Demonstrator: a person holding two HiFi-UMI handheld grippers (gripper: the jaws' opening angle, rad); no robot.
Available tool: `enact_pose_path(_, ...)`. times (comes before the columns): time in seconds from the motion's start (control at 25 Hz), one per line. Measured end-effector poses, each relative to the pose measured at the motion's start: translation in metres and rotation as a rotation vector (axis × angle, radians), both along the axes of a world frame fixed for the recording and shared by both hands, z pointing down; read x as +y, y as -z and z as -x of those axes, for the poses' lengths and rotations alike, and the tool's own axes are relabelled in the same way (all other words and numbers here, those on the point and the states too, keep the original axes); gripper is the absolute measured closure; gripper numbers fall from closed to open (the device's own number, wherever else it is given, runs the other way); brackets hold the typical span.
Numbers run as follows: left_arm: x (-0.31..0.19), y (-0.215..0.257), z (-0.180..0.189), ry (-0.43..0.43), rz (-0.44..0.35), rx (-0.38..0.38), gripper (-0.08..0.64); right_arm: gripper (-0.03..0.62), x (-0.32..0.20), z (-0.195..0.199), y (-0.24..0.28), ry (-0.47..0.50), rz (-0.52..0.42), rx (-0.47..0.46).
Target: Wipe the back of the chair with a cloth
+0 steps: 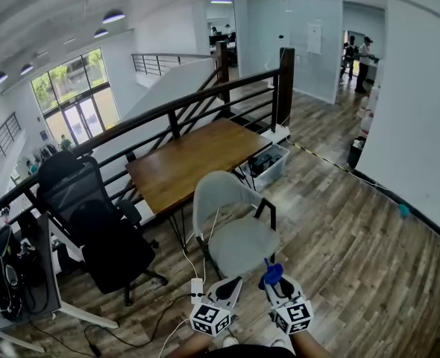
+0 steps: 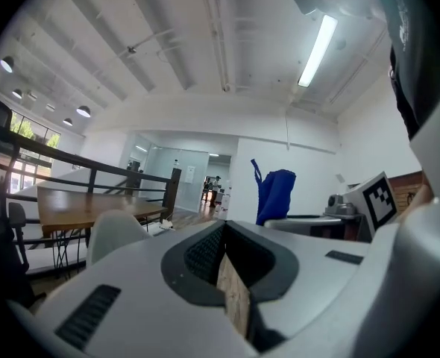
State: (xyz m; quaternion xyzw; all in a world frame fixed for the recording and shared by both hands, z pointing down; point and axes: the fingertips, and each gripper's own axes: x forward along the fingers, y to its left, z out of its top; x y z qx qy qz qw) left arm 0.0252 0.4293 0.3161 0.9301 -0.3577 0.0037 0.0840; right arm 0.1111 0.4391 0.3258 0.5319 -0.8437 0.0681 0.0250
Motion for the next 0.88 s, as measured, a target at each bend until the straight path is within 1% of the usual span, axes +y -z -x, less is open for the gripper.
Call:
enact_pose_path(0.16, -0.006, -0.004, 0.021, 0.003, 0.010, 0.008, 0.561, 0.472, -0.004, 0.015, 0.000, -0.019, 0.010, 0.004)
enact_pose_path(0.28, -0.012, -0.001, 0.033, 0.005, 0.038, 0.039, 0.561, 0.472, -0.008, 0.022, 0.001, -0.030, 0.008, 0.009)
enact_pose_path(0.44, -0.024, 0.013, 0.033, -0.017, 0.010, 0.046, 0.561, 0.472, -0.018, 0.027, 0.012, -0.034, -0.018, 0.037)
enact_pose_path(0.52, -0.028, 0.015, 0.033, -0.013, 0.005, 0.058, 0.561, 0.472, -0.021, 0.029, 0.016, -0.034, -0.009, 0.036)
enact_pose_path(0.6, -0.030, 0.012, 0.033, -0.009, 0.013, 0.059, 0.561, 0.472, -0.024, 0.031, 0.015, -0.027, 0.005, 0.026)
enact_pose_path(0.68, -0.034, 0.005, 0.031, -0.002, 0.032, 0.051, 0.561, 0.472, -0.029, 0.032, 0.011, -0.016, -0.008, 0.004)
enact_pose_path(0.88, -0.050, 0.000, 0.021, 0.016, 0.062, 0.049, 0.561, 0.472, -0.047, 0.029, 0.019, 0.012, -0.038, -0.018)
